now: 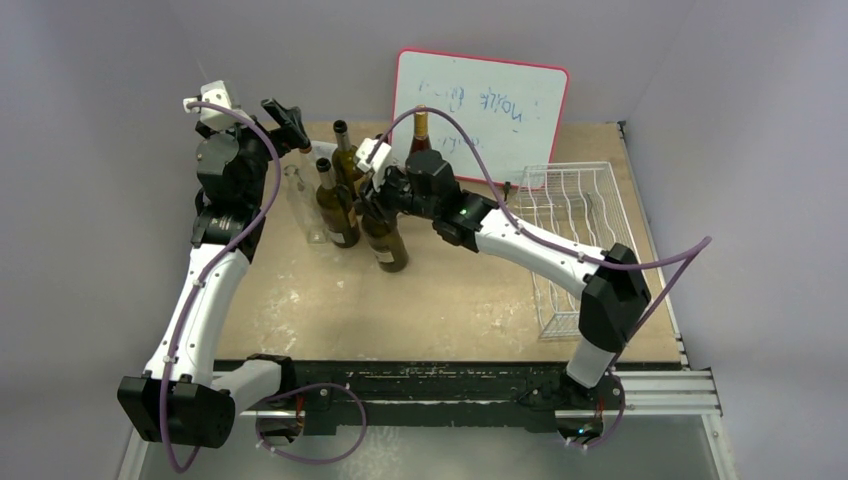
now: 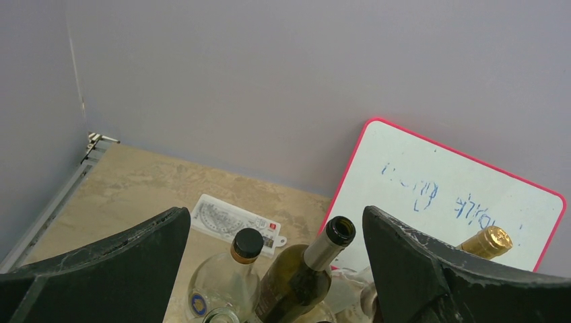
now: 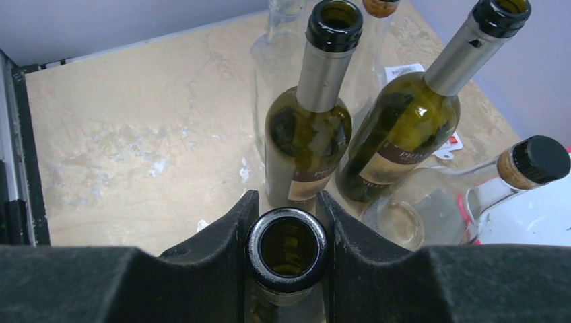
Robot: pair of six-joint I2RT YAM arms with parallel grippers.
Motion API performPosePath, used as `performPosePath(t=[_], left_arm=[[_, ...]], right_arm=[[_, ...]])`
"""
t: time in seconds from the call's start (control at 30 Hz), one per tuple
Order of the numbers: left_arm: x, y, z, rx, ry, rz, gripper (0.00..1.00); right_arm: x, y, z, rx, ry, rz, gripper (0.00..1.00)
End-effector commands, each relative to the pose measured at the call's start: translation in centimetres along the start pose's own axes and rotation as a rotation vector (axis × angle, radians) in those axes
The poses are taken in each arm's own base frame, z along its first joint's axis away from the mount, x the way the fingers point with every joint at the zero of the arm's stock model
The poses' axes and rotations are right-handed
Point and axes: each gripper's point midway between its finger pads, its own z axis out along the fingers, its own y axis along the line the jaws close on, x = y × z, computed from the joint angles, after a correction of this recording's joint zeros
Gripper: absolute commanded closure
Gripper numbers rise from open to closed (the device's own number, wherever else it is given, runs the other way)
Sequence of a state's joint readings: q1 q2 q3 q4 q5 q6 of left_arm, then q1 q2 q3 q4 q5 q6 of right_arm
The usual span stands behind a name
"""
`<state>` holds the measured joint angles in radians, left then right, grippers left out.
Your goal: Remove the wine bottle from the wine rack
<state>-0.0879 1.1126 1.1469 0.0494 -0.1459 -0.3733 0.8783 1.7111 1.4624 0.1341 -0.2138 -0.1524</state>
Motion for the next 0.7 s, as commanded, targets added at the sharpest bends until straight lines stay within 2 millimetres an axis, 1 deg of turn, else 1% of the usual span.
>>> performPosePath(t=[0.0,0.4,0.67], left_arm=[[-2.5,-0.9,-0.4,0.023,-0.068,0.007,0.00],[-2.7,-1.2,-0.5,0.038,-0.070,-0.002,0.00],[-2.8,-1.3,-0.6,0.041,-0.070,-0.004,0.00]], right_arm=[[-10.0,-3.2,-1.9,0.112,-0.259,-0.043,1.00],[-10.9,-6.1,-0.1,0.145,-0.313,-0.019,1.00],[-10.9,-6.9,1.1,0.144,-0.324,-0.019,1.00]])
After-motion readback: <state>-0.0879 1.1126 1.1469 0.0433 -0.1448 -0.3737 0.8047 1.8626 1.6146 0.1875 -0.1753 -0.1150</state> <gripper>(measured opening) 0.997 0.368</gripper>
